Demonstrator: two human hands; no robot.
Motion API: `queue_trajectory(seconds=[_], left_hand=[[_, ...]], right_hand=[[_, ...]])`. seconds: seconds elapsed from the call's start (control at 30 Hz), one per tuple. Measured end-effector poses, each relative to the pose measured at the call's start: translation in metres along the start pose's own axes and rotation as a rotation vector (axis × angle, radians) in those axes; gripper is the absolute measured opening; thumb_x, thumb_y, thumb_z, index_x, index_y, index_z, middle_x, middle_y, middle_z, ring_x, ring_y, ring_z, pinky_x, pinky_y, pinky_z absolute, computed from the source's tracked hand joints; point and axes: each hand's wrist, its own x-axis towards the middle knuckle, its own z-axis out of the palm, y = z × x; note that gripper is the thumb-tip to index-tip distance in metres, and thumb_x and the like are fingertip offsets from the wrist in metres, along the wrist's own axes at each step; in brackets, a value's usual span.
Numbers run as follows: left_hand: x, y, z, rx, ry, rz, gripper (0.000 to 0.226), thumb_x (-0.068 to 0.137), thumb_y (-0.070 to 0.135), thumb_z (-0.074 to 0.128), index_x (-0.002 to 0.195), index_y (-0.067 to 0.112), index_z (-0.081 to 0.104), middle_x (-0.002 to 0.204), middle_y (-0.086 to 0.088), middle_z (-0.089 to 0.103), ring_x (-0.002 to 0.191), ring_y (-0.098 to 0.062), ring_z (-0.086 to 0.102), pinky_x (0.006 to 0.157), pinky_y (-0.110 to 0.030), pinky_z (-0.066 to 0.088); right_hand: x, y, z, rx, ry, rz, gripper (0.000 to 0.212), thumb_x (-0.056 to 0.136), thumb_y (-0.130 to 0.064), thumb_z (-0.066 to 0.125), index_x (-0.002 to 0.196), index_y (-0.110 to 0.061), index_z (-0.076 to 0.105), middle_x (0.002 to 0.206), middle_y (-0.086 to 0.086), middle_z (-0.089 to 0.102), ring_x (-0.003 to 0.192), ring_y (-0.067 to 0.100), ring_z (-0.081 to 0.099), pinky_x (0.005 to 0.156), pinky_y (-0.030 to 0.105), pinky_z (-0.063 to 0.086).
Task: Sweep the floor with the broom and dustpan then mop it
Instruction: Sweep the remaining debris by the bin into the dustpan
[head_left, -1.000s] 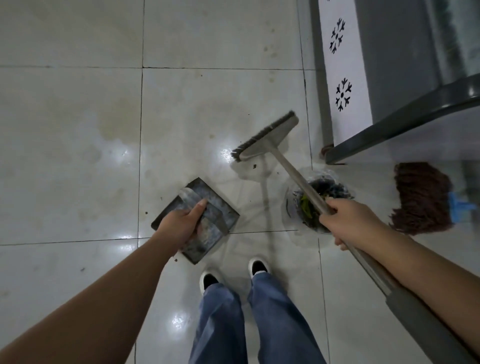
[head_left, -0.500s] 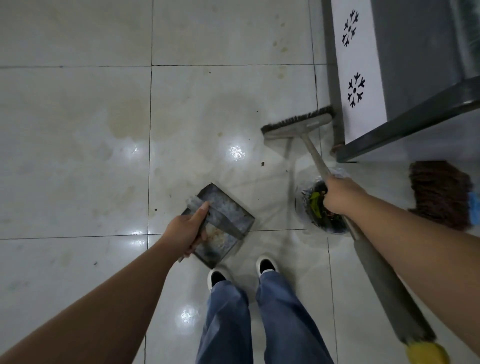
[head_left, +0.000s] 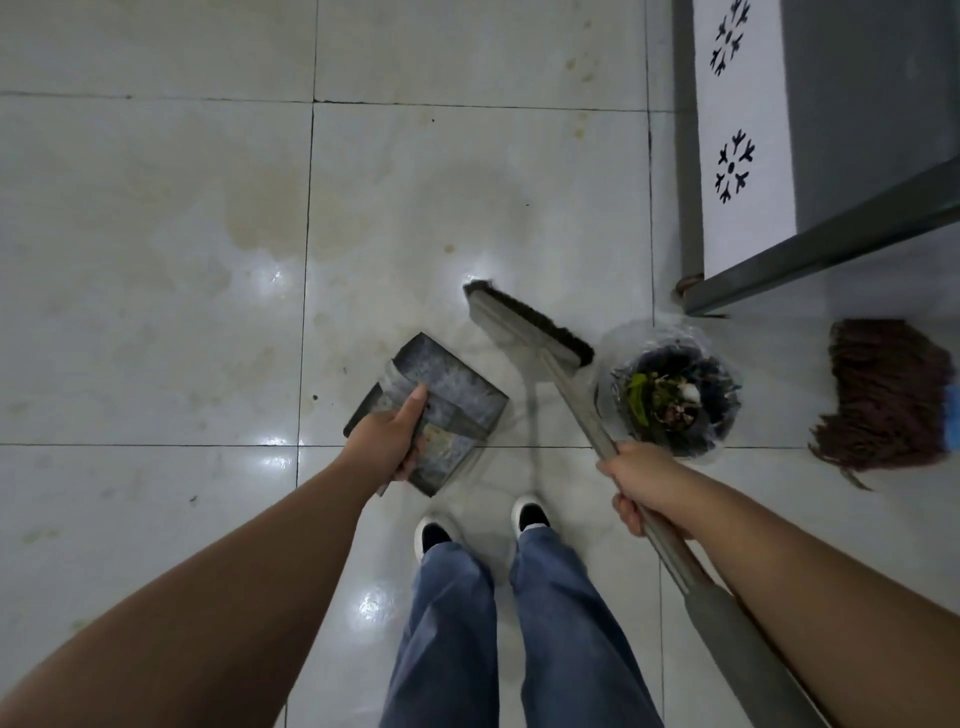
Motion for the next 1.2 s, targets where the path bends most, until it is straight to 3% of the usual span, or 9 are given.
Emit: queue_trajectory(seconds=[0.1,0.23,0.37,0.5,0.67,0.8,0.93,1.07,1.2], left_hand=[[0.005,-0.001,-0.003,0.071,0.061,0.030,0.065,0.090,0.060,0.034,0.051,0.011,0.051,0.045,-0.003,0.051,0.041,-0.015,0.048,0.045,-0.022,0.036],[0.011,-0.004,-0.008,0.038,0.100,0.034,0.067,0.090,0.062,0.034,0.048,0.012,0.050,0.032,0.001,0.048,0.039,-0.015,0.048,0.046,-0.023,0.036],[0.010,-0.011,-0.011,0.017,0.101,0.006,0.067,0.090,0.062,0.034,0.054,0.010,0.056,0.043,-0.003,0.054,0.048,-0.017,0.051,0.048,-0.024,0.037],[0.008,-0.017,-0.014,0.066,0.097,0.043,0.071,0.091,0.061,0.032,0.046,0.010,0.050,0.039,-0.002,0.049,0.043,-0.019,0.048,0.053,-0.027,0.039],[0.007,-0.024,-0.015,0.160,0.051,0.076,0.071,0.092,0.058,0.035,0.039,0.012,0.047,0.038,-0.002,0.045,0.042,-0.019,0.045,0.060,-0.028,0.039],[0.010,-0.033,-0.017,0.224,0.068,0.100,0.069,0.089,0.061,0.035,0.039,0.015,0.046,0.037,0.000,0.046,0.043,-0.017,0.047,0.058,-0.028,0.039],[0.011,-0.037,-0.023,0.266,0.088,0.109,0.069,0.089,0.062,0.035,0.038,0.017,0.042,0.034,0.003,0.043,0.043,-0.017,0.047,0.049,-0.026,0.034],[0.010,-0.033,-0.024,0.232,0.061,0.102,0.071,0.089,0.063,0.035,0.035,0.018,0.041,0.036,0.000,0.044,0.042,-0.019,0.046,0.052,-0.026,0.036],[-0.001,-0.034,-0.026,0.222,0.035,0.089,0.068,0.090,0.061,0.033,0.044,0.013,0.045,0.044,-0.005,0.047,0.046,-0.020,0.047,0.056,-0.027,0.039]], right_hand=[[-0.018,0.009,0.013,-0.127,-0.078,-0.009,0.013,0.096,-0.011,0.038,0.094,-0.014,0.051,0.048,0.007,0.042,0.035,0.016,0.037,0.033,0.018,0.031],[-0.048,0.014,0.010,0.030,-0.194,0.033,0.012,0.097,-0.014,0.041,0.095,-0.016,0.053,0.035,0.001,0.039,0.026,0.010,0.033,0.032,0.011,0.029],[-0.077,0.017,-0.009,0.129,-0.112,-0.032,0.017,0.098,-0.015,0.043,0.102,-0.022,0.058,0.038,0.001,0.039,0.026,0.008,0.031,0.031,0.010,0.028],[-0.074,-0.002,-0.024,0.116,0.050,-0.078,0.038,0.098,-0.013,0.043,0.134,-0.025,0.045,0.053,0.007,0.039,0.021,0.006,0.030,0.028,0.009,0.028],[-0.046,-0.044,-0.028,0.195,0.004,0.012,0.012,0.100,-0.019,0.038,0.100,-0.009,0.045,0.046,0.007,0.036,0.018,0.004,0.028,0.026,0.006,0.025],[-0.019,-0.048,-0.003,0.185,-0.110,0.161,0.040,0.099,-0.027,0.038,0.062,-0.011,0.034,0.027,-0.001,0.031,0.015,0.006,0.027,0.023,0.006,0.021],[-0.024,-0.017,0.043,0.023,-0.155,0.071,0.018,0.098,-0.017,0.041,0.082,-0.012,0.046,0.035,0.002,0.037,0.022,0.008,0.033,0.028,0.009,0.029],[-0.057,0.010,0.057,0.283,-0.362,0.146,0.019,0.099,-0.019,0.039,0.082,-0.013,0.046,0.037,-0.001,0.040,0.024,0.005,0.032,0.026,0.009,0.026],[-0.092,0.033,0.053,0.223,-0.290,0.009,0.016,0.098,-0.017,0.042,0.094,-0.019,0.058,0.043,0.002,0.039,0.027,0.007,0.032,0.030,0.011,0.027]])
